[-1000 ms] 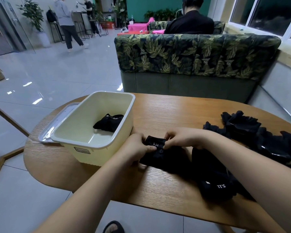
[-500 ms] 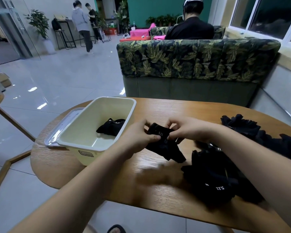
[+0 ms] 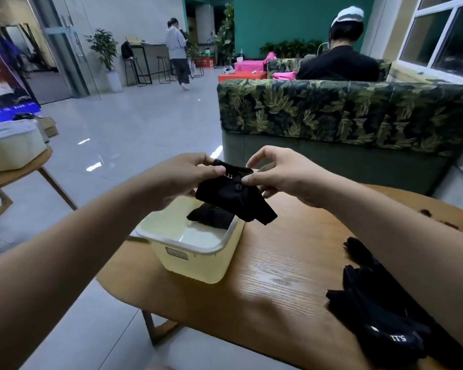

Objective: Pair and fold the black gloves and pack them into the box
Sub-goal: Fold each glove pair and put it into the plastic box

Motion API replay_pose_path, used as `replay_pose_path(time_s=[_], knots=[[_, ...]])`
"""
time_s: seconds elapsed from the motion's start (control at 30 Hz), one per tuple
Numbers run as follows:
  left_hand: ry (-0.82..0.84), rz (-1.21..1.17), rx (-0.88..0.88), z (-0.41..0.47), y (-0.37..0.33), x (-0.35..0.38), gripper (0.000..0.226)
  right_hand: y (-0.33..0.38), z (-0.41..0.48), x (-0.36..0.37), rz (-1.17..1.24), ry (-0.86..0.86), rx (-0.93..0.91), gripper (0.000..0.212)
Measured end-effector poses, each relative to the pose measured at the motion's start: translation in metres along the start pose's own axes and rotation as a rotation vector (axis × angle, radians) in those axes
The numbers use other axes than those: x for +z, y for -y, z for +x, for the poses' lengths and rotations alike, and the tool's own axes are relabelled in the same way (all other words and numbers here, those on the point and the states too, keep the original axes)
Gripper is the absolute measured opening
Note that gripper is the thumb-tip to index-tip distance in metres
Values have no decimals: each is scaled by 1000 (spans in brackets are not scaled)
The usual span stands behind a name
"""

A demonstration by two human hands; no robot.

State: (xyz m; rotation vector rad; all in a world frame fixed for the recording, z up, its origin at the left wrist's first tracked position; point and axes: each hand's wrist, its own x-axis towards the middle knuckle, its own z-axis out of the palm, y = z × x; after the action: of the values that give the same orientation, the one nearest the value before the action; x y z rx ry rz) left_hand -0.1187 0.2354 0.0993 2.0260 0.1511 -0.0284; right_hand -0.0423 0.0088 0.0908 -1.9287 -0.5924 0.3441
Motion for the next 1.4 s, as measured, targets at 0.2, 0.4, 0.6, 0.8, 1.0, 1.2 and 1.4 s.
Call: replay_pose_path(time_s=[0.2,0.4,0.6,0.8,1.0,1.2,1.4], knots=[[6,59,-110,15,42,-41,15,5,43,51,-183,-41,-57,33],[-73,290,-176,34,80,-35,13,-27,48,62,-508,-114,-176,21],[-8,507,-228,54,92,-13,26,-49,44,70,-615,-12,-212,30],[170,596,-345,71,106,-6,23,-54,46,72,-618,-12,-226,28],[244,1092,-150,74,105,1,30,-57,48,72,-615,13,-220,30],[207,1101,111,69,101,3,25,-58,50,73,-606,19,-203,31],[527,1099,64,60,98,1,40,-58,50,73,-619,14,-221,29]])
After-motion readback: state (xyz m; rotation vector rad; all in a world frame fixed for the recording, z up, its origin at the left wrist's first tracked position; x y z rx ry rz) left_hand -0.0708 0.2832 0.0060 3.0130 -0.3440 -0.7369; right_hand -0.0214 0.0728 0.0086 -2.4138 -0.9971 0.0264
